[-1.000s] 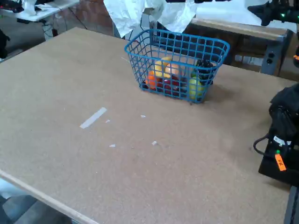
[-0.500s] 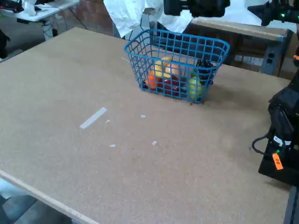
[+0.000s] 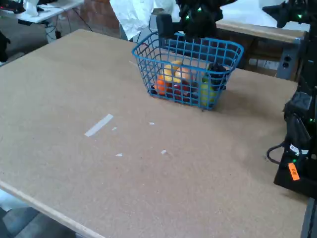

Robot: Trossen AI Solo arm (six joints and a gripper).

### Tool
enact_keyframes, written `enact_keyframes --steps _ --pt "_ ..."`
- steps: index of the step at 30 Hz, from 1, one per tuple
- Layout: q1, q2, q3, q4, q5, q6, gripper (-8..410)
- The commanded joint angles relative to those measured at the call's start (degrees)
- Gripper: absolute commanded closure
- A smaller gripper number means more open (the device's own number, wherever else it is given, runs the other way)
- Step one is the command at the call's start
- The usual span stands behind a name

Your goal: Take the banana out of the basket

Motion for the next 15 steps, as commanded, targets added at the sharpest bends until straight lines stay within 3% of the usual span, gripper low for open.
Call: enact_keyframes --steps 1,5,9,15 --pt "0.0 1.5 1.2 0.3 -0.2 -2.6 83" --pt "0.0 2.3 2.3 0.8 -0.3 -3.2 83" --pt "0.0 2.3 2.4 2.1 -3.6 -3.0 83" --pt "0.0 2.8 2.4 1.2 -3.6 -1.2 83"
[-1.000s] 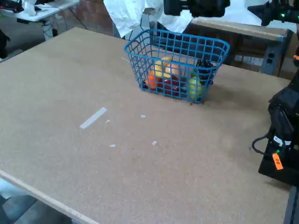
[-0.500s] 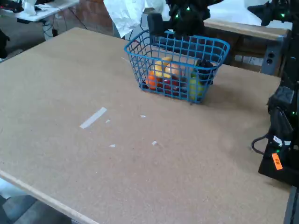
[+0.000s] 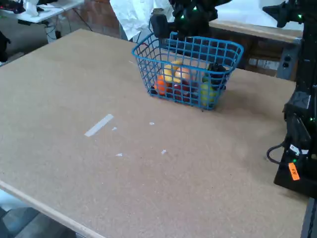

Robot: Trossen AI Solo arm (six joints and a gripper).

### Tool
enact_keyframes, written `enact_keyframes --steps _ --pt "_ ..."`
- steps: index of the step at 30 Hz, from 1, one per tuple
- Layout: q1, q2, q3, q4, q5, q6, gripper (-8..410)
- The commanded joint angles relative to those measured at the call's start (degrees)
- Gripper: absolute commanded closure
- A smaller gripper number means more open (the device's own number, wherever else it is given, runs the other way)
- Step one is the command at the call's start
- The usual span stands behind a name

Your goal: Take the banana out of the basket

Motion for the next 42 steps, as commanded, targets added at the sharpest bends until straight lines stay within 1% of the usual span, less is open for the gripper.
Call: enact_keyframes --steps 1,11,16,24,27,32,39,42 --pt "0.0 1.0 0.2 -0.3 -0.2 1.7 83" --pt "-1.5 7.3 0.3 -0.8 -0.3 9.9 83" --pt "-2.8 9.8 1.6 -1.0 -0.2 10.6 83" --pt "-3.1 13.3 7.3 -0.5 -0.2 10.8 83" --pt "-3.1 16.0 10.6 -1.4 -0.5 9.6 83" --pt "-3.1 20.9 16.5 -5.0 -3.2 9.5 83" --pt "-3.1 22.5 16.9 -5.6 -3.1 9.9 83" --pt "-3.1 22.5 16.9 -5.9 -3.1 11.6 83"
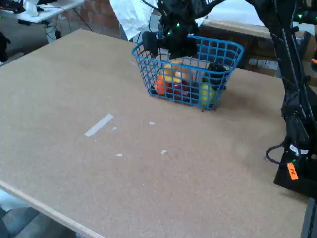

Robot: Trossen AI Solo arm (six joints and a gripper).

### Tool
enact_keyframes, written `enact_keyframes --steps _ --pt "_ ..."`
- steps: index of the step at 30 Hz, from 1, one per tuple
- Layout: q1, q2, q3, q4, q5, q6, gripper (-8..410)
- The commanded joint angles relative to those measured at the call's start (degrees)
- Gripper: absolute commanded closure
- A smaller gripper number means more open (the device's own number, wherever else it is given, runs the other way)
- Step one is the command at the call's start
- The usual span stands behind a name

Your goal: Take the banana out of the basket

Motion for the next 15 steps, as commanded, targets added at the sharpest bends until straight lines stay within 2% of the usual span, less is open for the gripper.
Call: enact_keyframes --steps 1,15 --pt "0.0 0.0 -0.1 -0.5 0.1 1.6 83" --pt "0.0 0.0 -0.1 -3.6 3.0 3.3 83"
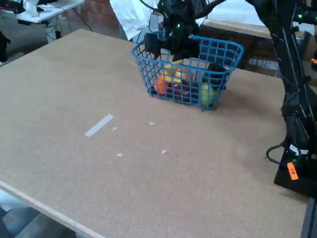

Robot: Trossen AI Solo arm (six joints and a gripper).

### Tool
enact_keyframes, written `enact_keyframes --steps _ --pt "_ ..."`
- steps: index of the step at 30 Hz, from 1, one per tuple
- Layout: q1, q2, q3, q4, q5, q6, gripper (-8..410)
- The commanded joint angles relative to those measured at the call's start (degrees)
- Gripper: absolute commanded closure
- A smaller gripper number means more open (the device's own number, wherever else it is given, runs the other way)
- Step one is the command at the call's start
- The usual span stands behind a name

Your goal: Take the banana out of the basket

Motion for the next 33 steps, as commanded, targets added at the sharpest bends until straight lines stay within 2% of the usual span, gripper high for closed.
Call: enact_keyframes --steps 1,19,24,33 --pt "0.0 0.1 0.0 -1.3 1.2 1.0 83" --pt "-0.2 6.1 0.0 2.6 1.6 0.0 91" --pt "-0.2 6.5 0.0 3.2 2.5 -0.2 129" --pt "-0.2 6.5 0.0 3.7 2.7 -0.2 235"
